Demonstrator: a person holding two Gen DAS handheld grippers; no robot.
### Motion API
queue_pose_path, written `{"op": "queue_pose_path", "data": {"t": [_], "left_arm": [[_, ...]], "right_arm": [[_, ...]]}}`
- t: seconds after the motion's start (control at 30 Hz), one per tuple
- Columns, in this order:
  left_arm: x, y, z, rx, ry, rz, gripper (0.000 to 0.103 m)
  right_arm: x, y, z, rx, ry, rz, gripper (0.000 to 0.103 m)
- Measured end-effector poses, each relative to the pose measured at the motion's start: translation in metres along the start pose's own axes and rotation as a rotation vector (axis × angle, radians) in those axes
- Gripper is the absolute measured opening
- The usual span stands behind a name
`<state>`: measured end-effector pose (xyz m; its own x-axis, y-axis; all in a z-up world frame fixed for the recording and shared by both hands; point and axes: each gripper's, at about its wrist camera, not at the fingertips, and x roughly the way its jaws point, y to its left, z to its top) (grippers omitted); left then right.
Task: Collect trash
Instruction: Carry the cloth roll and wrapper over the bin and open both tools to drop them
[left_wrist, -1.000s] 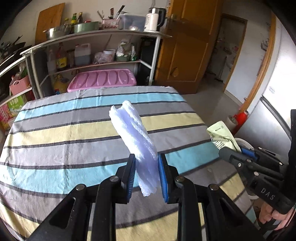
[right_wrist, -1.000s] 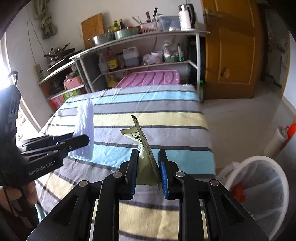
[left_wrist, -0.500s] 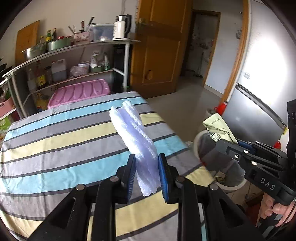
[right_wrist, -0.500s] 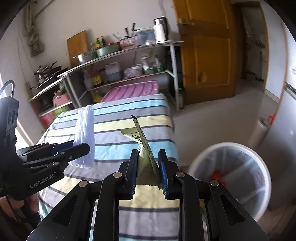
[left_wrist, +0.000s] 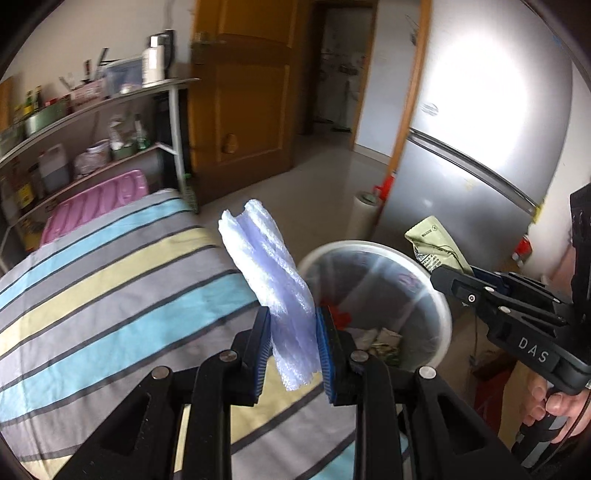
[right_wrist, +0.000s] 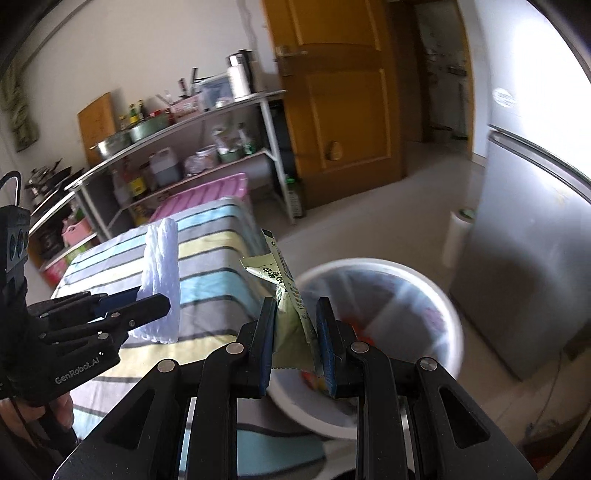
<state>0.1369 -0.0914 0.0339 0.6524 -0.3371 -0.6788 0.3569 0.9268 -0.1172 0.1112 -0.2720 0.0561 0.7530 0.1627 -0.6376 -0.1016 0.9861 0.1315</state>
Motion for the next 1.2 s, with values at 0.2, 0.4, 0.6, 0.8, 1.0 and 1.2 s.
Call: {"op": "queue_pose_path", "data": {"t": [0.2,0.4,0.6,0.8,1.0,1.2], "left_arm": [[0.035,-0.034,0.005,0.019,0.054,-0.068,0.026],[0.069,-0.062,0.004,0.058,0.125,-0.093,0.026],[0.097,-0.072,-0.004,0.066,0.203,-0.102,0.026],[0.105,-0.071,-0.010,0.061,0.232,-0.091,0.026],[0.108,-0.070,-0.008,0.048,0.240,-0.101,0.027],[0.107,-0.064,-0.007,0.030,0.238,-0.091,0.034]], "right_arm": [[0.005,-0.037,-0.007,0.040,0.039,-0.060,0.023],[0.025,-0.070,-0.021,0.080,0.110,-0.093,0.023],[0.052,-0.088,-0.032,0.095,0.184,-0.118,0.023],[0.072,-0.100,-0.037,0.103,0.232,-0.145,0.023],[0.076,-0.101,-0.038,0.090,0.244,-0.159,0.023],[0.075,-0.099,-0.037,0.097,0.238,-0.161,0.025]]}}
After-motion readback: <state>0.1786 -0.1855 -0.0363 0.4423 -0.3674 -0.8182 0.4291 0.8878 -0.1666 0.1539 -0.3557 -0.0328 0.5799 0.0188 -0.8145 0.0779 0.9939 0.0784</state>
